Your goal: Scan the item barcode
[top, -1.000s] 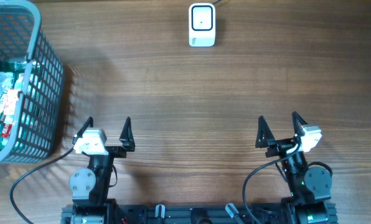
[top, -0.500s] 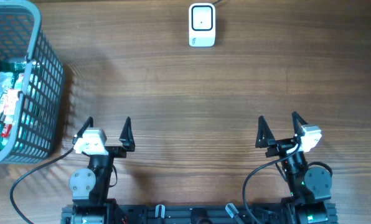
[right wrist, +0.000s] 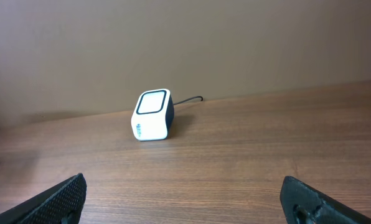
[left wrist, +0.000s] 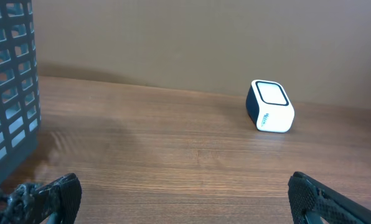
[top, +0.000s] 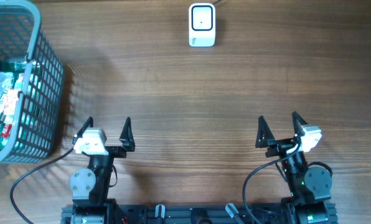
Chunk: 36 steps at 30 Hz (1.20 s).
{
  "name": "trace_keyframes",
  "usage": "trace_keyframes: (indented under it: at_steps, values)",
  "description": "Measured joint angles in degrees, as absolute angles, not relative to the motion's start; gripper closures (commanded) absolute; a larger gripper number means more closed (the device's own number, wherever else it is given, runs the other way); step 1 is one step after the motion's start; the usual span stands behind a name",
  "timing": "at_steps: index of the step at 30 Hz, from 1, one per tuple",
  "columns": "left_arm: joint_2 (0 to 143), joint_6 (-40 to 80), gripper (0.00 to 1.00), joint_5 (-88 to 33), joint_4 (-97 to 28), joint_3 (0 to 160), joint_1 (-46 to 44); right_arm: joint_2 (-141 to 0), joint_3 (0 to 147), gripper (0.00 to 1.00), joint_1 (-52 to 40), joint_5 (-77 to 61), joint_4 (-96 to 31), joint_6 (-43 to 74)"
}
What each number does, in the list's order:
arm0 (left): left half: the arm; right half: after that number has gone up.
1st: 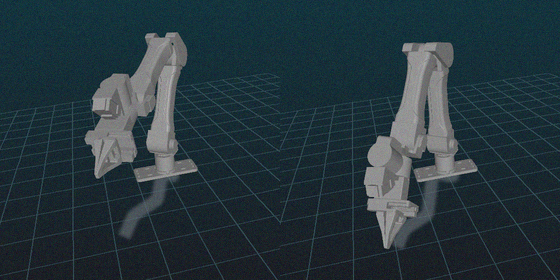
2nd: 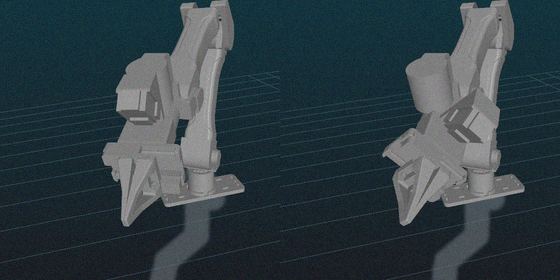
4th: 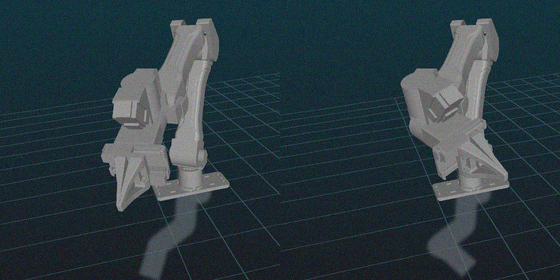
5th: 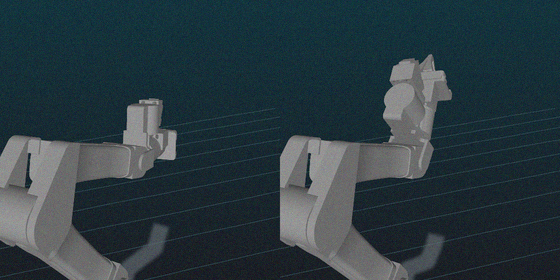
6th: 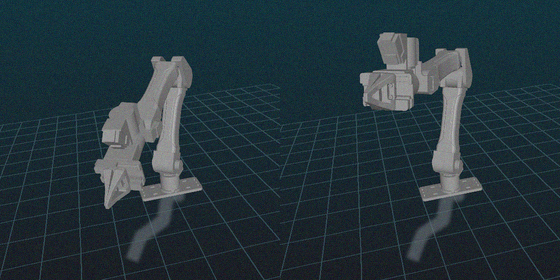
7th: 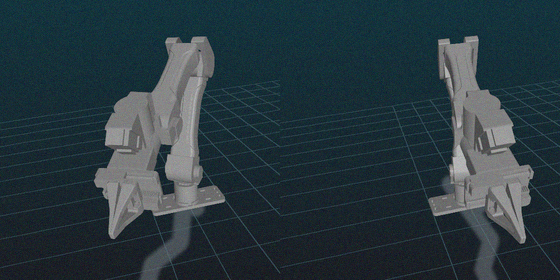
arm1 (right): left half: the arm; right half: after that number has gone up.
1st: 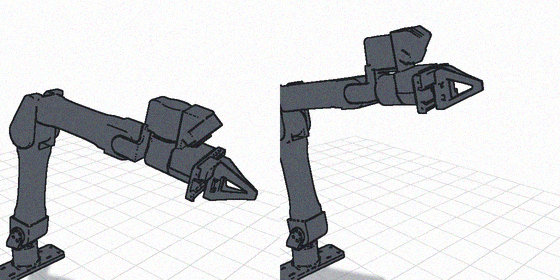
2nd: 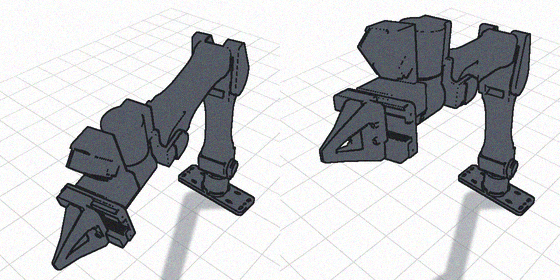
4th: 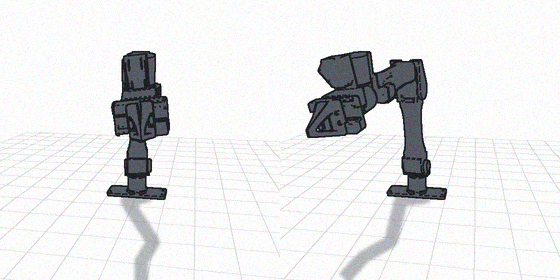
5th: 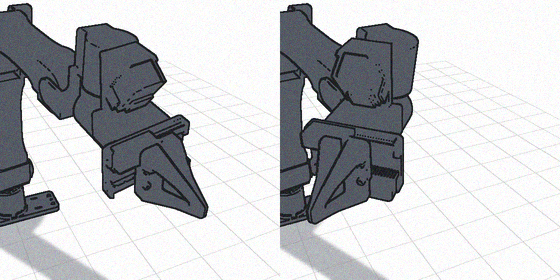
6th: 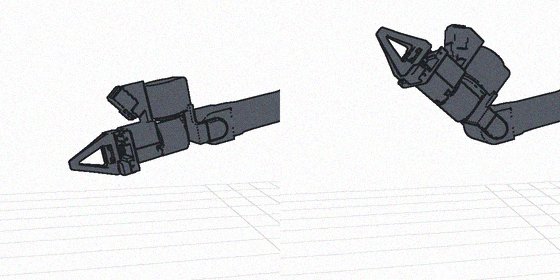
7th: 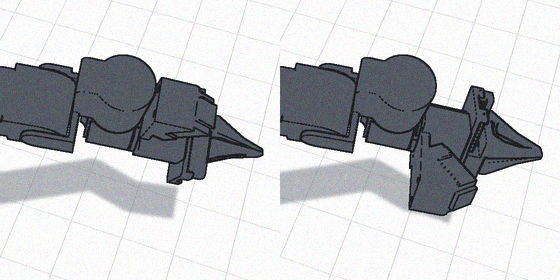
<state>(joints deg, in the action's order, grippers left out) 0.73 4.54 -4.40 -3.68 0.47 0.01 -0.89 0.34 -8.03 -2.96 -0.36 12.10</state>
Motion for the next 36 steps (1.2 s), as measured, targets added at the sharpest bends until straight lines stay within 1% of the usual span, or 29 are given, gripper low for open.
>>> trace_keyframes:
  at_steps: [31, 36]
  values:
    - [0.7, 4.5, 0.00, -4.4, -3.7, 0.5, 0.0, -0.9, 0.3, 0.00, -8.0, -2.9, -0.4, 12.1]
    - [0.7, 3.6, 0.00, -4.4, -0.2, 0.4, 0.0, -0.9, 0.3, 0.00, -8.0, -2.9, -0.4, 12.1]
